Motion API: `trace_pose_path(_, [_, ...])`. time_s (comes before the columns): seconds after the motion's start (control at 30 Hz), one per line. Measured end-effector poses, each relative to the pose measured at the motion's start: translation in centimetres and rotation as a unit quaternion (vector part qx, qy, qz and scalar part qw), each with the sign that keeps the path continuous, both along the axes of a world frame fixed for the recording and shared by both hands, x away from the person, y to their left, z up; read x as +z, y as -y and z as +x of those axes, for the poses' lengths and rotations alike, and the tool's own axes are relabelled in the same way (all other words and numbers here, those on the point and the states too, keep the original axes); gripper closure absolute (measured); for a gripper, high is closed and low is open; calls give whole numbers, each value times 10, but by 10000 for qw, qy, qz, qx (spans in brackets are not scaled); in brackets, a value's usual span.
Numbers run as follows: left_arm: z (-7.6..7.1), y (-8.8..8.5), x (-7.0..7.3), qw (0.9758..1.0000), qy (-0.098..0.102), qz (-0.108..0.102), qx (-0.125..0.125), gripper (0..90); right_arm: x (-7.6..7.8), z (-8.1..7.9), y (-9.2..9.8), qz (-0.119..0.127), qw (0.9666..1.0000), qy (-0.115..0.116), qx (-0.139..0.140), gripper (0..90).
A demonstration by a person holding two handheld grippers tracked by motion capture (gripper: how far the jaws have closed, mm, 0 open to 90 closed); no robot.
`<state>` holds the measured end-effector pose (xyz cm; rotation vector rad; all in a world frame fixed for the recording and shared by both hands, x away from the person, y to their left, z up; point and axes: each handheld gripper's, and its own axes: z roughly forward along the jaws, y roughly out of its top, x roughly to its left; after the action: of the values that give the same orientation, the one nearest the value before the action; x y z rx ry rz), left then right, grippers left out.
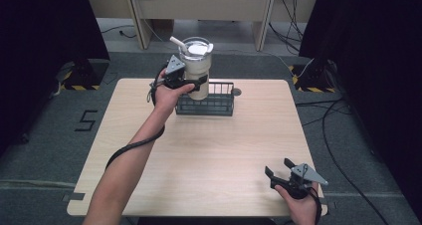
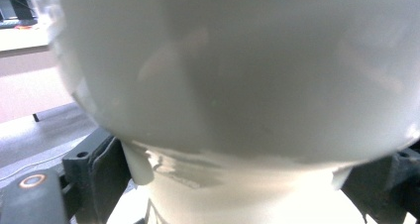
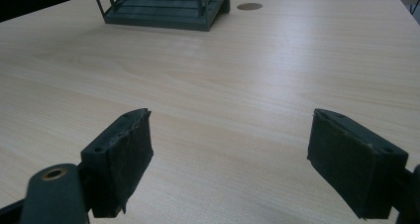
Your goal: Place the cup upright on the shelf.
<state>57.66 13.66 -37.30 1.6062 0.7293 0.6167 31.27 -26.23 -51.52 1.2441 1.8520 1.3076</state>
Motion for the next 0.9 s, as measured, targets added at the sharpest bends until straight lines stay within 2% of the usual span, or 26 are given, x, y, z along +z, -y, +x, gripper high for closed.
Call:
trace_pose_path(0.1, [5,2,-1,10000,-14,0,36,104,0,0,0,32,10000,-16,0,177])
trace_pose_path(0.13, [6,1,-1,10000,-23,86,37,104,0,0,0,33,10000,-15,1,177])
trace_pose_path(0.47, [19,7,-5,9998,-106,108,108,104,0,0,0,68,10000,-18,3,177])
trace_pose_path(0.9, [28,11,-14,9994,-229,131,216,103,0,0,0,67,10000,-12,6,177])
